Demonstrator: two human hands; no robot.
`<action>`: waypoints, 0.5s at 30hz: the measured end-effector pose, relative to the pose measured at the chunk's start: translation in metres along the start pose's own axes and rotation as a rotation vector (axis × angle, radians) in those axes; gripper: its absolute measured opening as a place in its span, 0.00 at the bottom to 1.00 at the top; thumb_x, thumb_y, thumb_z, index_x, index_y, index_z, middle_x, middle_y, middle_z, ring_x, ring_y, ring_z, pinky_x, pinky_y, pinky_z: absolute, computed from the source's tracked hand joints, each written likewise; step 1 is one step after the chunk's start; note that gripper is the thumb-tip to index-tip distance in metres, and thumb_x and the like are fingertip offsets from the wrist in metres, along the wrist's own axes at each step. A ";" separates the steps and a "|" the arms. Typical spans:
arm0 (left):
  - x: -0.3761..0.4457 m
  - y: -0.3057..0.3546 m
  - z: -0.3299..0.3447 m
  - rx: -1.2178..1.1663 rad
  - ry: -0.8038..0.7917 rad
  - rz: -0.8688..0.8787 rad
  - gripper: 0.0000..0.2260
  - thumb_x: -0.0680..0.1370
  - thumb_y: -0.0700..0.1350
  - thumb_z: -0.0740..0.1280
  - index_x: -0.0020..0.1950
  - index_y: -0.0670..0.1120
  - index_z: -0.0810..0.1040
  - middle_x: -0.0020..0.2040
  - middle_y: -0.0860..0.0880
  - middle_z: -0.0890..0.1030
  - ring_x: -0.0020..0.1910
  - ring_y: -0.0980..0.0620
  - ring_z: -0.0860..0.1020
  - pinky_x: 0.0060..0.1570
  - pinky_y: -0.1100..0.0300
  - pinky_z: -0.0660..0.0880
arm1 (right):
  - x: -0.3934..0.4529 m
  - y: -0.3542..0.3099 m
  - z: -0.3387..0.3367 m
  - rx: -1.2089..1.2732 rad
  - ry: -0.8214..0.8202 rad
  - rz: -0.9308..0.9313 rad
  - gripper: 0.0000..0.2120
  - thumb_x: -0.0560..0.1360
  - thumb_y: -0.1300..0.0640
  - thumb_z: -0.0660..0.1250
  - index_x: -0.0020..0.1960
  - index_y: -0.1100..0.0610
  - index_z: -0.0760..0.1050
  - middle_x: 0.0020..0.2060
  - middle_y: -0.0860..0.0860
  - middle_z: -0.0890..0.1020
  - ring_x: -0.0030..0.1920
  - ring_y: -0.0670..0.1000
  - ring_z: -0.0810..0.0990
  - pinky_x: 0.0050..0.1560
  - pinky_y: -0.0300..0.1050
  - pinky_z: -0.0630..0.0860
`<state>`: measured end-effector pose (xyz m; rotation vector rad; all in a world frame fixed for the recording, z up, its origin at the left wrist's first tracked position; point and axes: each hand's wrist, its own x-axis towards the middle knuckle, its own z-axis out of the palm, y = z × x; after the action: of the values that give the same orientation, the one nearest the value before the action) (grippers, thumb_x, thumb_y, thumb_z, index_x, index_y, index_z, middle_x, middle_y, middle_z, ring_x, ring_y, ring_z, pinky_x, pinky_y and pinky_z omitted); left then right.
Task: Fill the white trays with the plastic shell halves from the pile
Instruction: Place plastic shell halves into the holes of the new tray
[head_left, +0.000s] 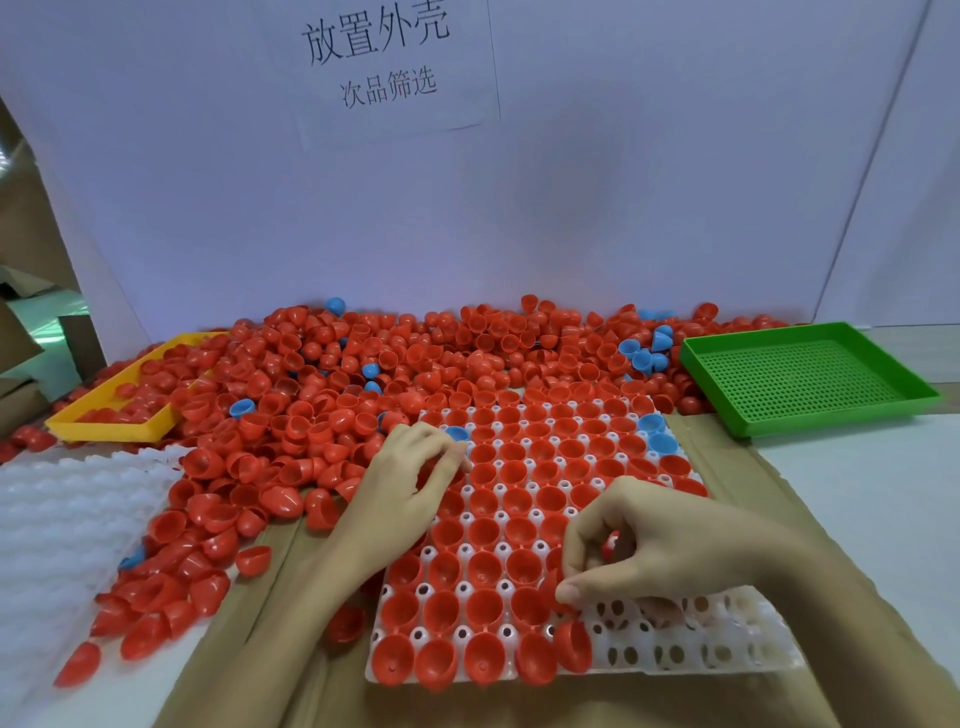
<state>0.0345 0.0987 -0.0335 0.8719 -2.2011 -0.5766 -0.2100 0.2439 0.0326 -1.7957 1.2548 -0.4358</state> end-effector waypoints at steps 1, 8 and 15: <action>0.000 0.000 0.001 -0.001 0.000 0.000 0.16 0.85 0.58 0.59 0.47 0.55 0.82 0.49 0.58 0.80 0.59 0.51 0.77 0.61 0.67 0.68 | 0.000 0.000 0.000 -0.011 0.000 -0.002 0.12 0.79 0.48 0.75 0.47 0.57 0.85 0.31 0.41 0.83 0.27 0.39 0.78 0.30 0.27 0.71; 0.000 0.000 0.002 0.013 -0.030 -0.015 0.13 0.85 0.53 0.62 0.46 0.54 0.83 0.49 0.58 0.81 0.59 0.53 0.77 0.65 0.72 0.62 | -0.001 0.002 0.000 -0.062 0.021 -0.011 0.13 0.78 0.43 0.75 0.44 0.52 0.83 0.34 0.44 0.84 0.30 0.40 0.78 0.34 0.28 0.71; 0.000 0.001 0.001 0.018 -0.041 0.002 0.15 0.85 0.55 0.60 0.46 0.54 0.84 0.49 0.58 0.80 0.59 0.53 0.76 0.63 0.69 0.66 | 0.007 0.005 0.010 -0.063 0.018 -0.005 0.13 0.75 0.38 0.75 0.54 0.43 0.81 0.35 0.49 0.83 0.33 0.54 0.80 0.37 0.41 0.76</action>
<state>0.0337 0.0998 -0.0334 0.8750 -2.2469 -0.5790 -0.2034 0.2420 0.0220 -1.8518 1.2891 -0.4201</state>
